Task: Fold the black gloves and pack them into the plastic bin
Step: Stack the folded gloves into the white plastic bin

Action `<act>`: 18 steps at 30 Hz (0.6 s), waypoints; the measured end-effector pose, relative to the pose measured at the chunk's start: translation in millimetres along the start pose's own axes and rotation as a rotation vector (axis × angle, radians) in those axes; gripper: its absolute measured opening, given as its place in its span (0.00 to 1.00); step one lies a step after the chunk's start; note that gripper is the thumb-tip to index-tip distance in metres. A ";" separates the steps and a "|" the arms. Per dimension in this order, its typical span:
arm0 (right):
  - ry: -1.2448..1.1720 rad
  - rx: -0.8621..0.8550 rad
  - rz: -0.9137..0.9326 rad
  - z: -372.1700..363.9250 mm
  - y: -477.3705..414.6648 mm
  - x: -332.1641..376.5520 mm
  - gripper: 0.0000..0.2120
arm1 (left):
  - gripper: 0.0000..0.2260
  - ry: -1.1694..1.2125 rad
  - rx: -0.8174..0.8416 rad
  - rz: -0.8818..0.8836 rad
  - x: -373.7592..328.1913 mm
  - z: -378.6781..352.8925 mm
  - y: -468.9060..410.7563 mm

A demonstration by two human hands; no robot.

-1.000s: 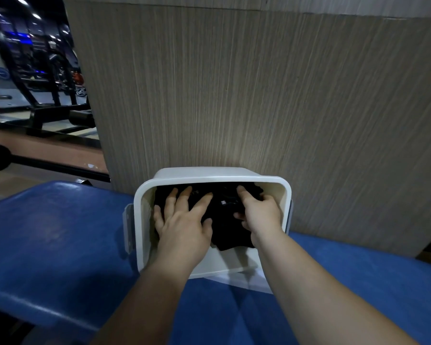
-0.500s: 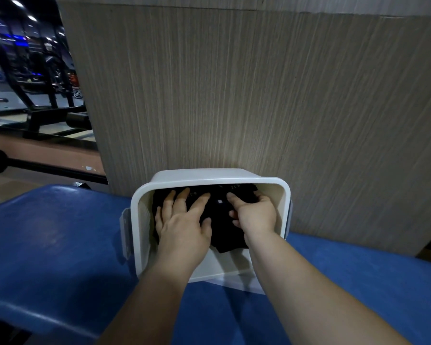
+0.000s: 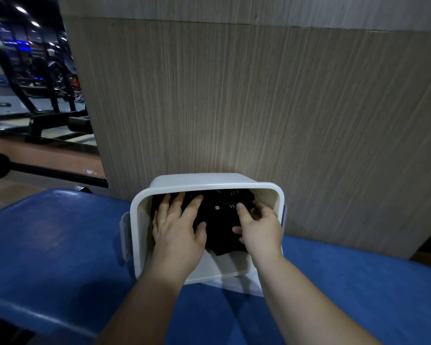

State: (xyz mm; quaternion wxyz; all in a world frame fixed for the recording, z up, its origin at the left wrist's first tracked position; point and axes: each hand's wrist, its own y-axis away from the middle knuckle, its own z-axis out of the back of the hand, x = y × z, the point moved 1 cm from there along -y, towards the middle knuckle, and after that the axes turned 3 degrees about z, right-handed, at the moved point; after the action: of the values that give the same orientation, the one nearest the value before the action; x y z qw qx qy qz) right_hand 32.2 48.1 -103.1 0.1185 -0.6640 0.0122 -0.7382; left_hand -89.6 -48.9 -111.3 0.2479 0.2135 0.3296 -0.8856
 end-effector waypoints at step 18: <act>0.267 -0.112 0.061 64.3 11.8 -31.2 0.11 | 0.17 0.231 -0.030 0.051 -9.7 23.7 31.0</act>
State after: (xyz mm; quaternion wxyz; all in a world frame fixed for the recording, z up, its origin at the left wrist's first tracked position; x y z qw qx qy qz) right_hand 100.1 51.5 -128.0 0.1013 -0.5646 0.0892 -0.8142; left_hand -69.1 -82.8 -104.4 0.2339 0.3190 0.3635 -0.8435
